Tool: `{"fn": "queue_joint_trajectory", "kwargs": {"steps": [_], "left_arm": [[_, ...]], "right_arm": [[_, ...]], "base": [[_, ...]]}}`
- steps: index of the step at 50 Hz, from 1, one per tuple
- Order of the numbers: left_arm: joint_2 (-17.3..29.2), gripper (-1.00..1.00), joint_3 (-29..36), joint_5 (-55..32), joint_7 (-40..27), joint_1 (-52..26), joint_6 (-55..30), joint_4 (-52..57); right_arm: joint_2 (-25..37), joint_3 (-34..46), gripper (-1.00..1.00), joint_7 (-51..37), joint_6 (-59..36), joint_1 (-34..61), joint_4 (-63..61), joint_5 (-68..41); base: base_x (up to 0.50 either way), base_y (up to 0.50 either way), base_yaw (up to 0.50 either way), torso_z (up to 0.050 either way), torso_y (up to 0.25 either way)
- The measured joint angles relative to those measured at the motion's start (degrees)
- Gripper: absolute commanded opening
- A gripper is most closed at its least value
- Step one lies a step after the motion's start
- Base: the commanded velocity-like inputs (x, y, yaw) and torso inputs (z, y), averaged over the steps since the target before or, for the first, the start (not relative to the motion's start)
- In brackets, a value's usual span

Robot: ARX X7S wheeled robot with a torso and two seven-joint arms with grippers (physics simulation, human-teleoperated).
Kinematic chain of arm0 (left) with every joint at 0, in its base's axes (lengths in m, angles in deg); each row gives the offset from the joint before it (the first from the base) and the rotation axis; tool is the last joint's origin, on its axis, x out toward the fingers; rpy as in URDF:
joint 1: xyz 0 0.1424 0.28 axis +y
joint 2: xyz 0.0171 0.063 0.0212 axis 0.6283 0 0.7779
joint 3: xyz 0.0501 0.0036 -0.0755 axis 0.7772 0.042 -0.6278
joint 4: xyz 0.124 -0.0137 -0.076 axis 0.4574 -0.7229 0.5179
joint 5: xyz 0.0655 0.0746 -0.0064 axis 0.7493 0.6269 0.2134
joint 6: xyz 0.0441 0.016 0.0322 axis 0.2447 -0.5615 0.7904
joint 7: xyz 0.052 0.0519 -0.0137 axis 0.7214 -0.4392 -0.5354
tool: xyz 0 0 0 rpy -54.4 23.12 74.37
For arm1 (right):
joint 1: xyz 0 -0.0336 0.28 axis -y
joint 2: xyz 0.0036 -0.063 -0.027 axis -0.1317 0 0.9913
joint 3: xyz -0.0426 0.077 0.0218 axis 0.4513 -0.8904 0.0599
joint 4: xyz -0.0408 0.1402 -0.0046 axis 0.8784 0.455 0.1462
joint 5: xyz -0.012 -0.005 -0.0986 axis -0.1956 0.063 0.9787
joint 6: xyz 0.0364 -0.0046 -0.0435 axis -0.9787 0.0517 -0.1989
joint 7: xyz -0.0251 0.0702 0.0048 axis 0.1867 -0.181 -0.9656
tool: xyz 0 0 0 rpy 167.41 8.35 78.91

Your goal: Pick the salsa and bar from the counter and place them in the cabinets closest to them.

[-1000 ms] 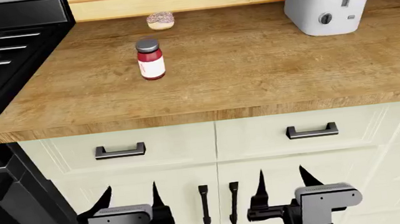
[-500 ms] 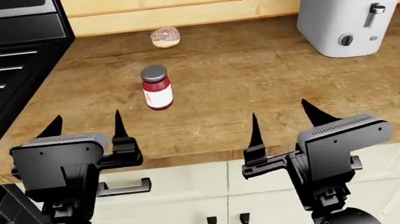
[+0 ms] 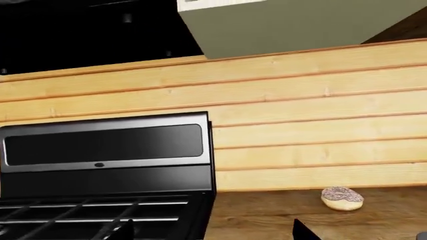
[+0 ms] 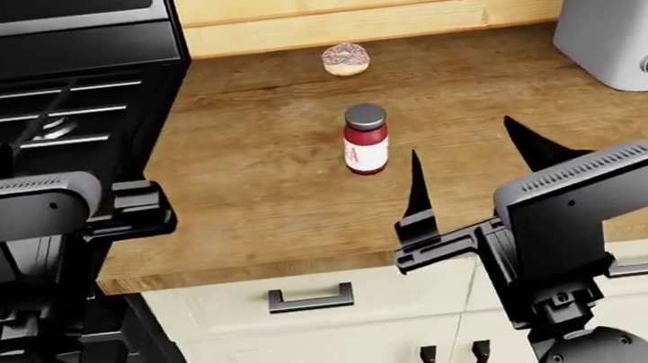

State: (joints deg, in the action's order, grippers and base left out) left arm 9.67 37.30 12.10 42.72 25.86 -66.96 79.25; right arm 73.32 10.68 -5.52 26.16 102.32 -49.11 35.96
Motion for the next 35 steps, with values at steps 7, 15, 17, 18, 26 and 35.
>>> {"fn": "queue_joint_trajectory", "kwargs": {"steps": [7, 15, 17, 18, 26, 35], "left_arm": [[0.64, 1.00, 0.04, -0.18, -0.23, -0.93, -1.08, 0.62], [1.32, 1.00, 0.08, -0.26, -0.44, -1.44, -1.65, 0.83], [1.46, 1.00, 0.01, -0.30, -0.48, -1.56, -1.81, 0.90], [1.52, 1.00, -0.05, -0.31, -0.50, -1.62, -1.89, 0.92], [1.66, 1.00, -0.66, -0.66, -0.60, -1.77, -1.89, 1.23], [1.95, 1.00, -0.81, -1.05, -0.68, -1.90, -1.63, 1.51]], "right_arm": [[0.37, 0.18, 1.00, 0.07, -2.60, 1.56, -1.97, 0.30], [0.70, 0.41, 1.00, 0.56, -5.52, 3.88, -3.93, 0.65], [0.70, 0.48, 1.00, 0.78, -6.03, 4.36, -4.28, 0.78], [0.68, 0.53, 1.00, 0.91, -6.26, 4.58, -4.44, 0.86], [-0.62, 0.68, 1.00, 3.90, -7.37, 5.83, -5.26, 3.99], [-5.34, 0.17, 1.00, 12.05, -7.85, 6.66, -5.60, 13.84]], "base": [[0.02, 0.50, 0.00, 0.050, 0.014], [0.28, 0.48, 0.00, 0.050, 0.014], [0.47, 0.34, 0.00, 0.050, 0.015], [0.50, 0.30, 0.00, 0.050, 0.014], [0.50, 0.13, 0.00, 0.006, 0.000], [0.20, 0.00, 0.00, 0.000, 0.000]]}}
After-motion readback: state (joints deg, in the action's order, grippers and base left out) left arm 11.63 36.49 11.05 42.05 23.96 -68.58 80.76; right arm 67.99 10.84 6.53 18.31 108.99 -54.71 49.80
